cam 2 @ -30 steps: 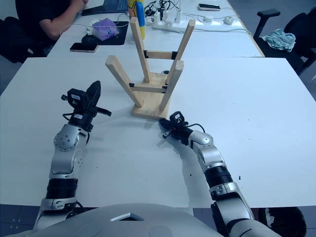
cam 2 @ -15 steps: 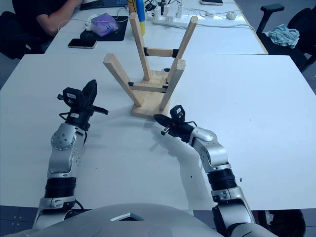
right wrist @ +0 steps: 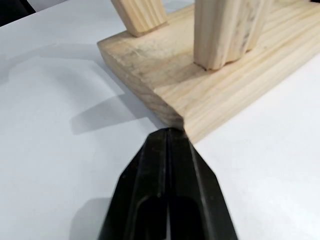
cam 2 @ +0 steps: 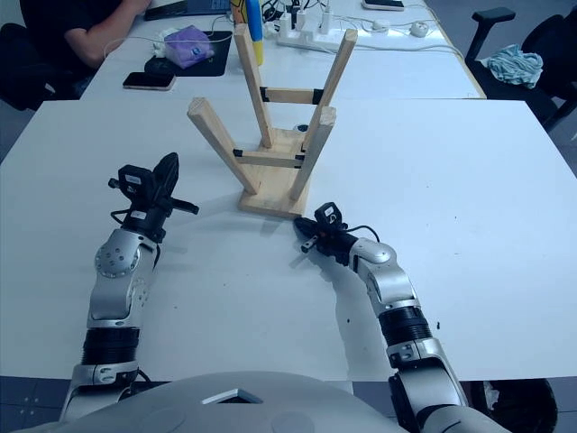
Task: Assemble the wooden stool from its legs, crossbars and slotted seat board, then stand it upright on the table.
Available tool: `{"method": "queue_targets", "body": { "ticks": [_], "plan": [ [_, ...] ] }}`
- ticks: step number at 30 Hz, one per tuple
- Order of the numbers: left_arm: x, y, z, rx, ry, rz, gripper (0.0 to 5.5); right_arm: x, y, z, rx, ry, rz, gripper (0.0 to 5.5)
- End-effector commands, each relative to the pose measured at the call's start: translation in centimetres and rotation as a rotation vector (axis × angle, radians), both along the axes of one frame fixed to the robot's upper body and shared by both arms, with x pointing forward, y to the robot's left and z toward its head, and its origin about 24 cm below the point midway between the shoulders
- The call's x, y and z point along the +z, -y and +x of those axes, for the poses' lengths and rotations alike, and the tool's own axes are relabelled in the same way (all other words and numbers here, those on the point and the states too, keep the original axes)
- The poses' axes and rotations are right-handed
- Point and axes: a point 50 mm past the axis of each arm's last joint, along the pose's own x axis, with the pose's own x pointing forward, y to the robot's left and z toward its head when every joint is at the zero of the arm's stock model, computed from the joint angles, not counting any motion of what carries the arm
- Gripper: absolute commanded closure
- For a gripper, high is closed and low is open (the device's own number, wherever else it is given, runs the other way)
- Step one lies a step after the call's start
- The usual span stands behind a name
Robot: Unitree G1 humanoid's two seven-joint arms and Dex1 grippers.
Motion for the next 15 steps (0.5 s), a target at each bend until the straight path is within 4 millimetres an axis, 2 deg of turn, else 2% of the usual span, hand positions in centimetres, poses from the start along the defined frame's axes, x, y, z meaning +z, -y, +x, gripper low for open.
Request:
{"method": "queue_targets", "body": {
  "ticks": [1, 10, 11, 13, 15],
  "plan": [
    [-0.1, -0.2, -0.2, 0.016, -0.01, 0.001, 5.49, 1.8, 3.4, 2.4, -0.234, 0.13, -0.118, 5.5],
    [0.1, -1.2, -0.2, 0.059, -0.003, 0.003, 5.49, 2.1, 6.5, 3.5, -0.379, 0.185, -0.232, 5.5],
    [0.1, -1.3, -0.2, 0.06, -0.002, 0.003, 5.49, 2.0, 5.9, 3.3, -0.336, 0.179, -0.208, 5.5],
    [0.1, -1.2, -0.3, 0.06, -0.001, 0.004, 5.49, 1.8, 3.4, 2.0, -0.189, 0.127, -0.071, 5.5],
    [0.0, -1.1, -0.2, 0.054, -0.004, 0.005, 5.49, 1.4, 0.7, -0.5, 0.035, 0.045, 0.019, 5.5]
  ]
}}
